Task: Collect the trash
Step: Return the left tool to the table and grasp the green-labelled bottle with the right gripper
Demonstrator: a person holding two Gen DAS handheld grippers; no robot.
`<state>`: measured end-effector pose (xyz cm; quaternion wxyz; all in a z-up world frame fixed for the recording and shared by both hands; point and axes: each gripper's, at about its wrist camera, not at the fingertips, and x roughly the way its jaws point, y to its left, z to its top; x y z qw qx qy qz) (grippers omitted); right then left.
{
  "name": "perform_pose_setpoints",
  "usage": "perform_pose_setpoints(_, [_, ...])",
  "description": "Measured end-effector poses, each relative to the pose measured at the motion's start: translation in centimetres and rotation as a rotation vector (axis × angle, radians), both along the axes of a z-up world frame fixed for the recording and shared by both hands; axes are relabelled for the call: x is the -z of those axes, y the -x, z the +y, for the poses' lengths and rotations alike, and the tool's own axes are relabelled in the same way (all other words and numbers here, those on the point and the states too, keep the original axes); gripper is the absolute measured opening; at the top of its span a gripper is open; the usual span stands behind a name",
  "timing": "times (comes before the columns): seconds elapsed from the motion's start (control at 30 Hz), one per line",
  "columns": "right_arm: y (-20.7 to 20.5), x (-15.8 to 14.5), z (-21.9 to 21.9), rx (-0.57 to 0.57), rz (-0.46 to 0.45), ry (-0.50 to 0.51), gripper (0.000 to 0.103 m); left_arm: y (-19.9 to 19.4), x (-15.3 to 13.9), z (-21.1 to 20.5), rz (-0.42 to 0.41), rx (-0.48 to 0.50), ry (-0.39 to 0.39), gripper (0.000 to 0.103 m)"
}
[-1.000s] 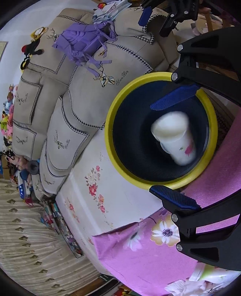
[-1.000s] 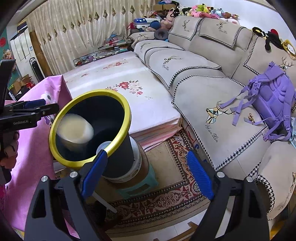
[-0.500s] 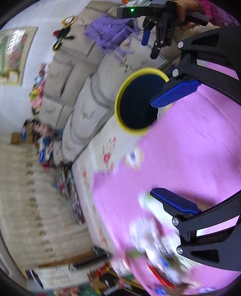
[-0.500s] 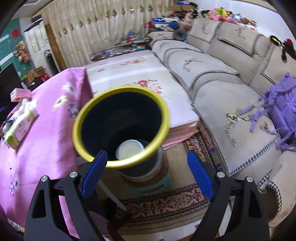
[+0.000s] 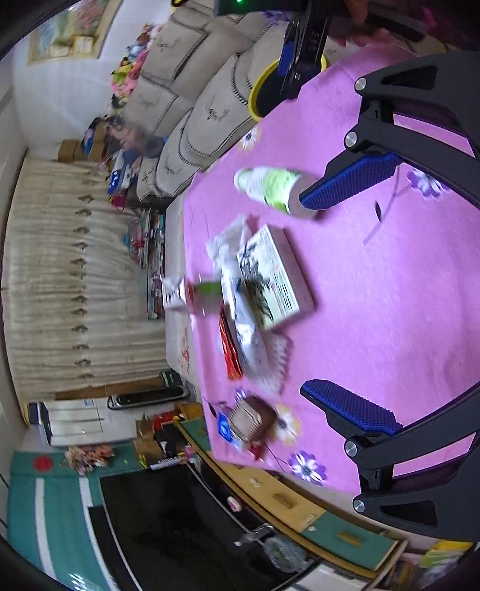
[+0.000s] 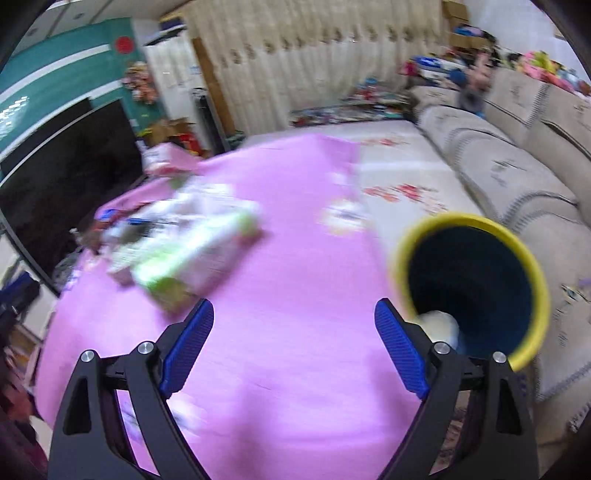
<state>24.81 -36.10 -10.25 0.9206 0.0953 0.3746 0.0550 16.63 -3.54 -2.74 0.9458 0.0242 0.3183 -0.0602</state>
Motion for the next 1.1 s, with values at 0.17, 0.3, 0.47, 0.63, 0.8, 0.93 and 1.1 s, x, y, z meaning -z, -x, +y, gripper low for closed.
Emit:
perform_pose_setpoints(0.17, [-2.1,-0.5,7.2,-0.041,-0.053,-0.024,0.09,0.6,0.3,2.1,-0.016,-0.009,0.003,0.092])
perform_pose_setpoints(0.3, [-3.9,0.7,10.8,-0.004,-0.031,0.006,0.09,1.0,1.0,3.2,-0.008,0.004,0.026,0.092])
perform_pose_setpoints(0.47, [-5.3,2.0,12.8,0.039,0.011,0.046,0.09,0.9,1.6,3.9,0.002,0.002,0.048,0.092])
perform_pose_setpoints(0.63, [-6.5,3.0,12.5,0.075,0.031,0.1,0.09,0.7,2.3,4.4,0.013,-0.005,0.061,0.092])
perform_pose_setpoints(0.8, [-6.5,3.7,11.3,0.081,0.062,0.125,0.09,0.7,2.5,4.5,0.014,-0.005,0.062,0.092])
perform_pose_setpoints(0.93, [-5.2,3.2,9.1,0.103,0.049,0.131,0.09,0.7,2.7,4.2,0.016,0.002,0.061,0.092])
perform_pose_setpoints(1.1, [-3.9,2.9,5.7,0.149,0.03,0.134,0.09,0.5,2.7,3.0,0.023,0.029,0.061,0.092])
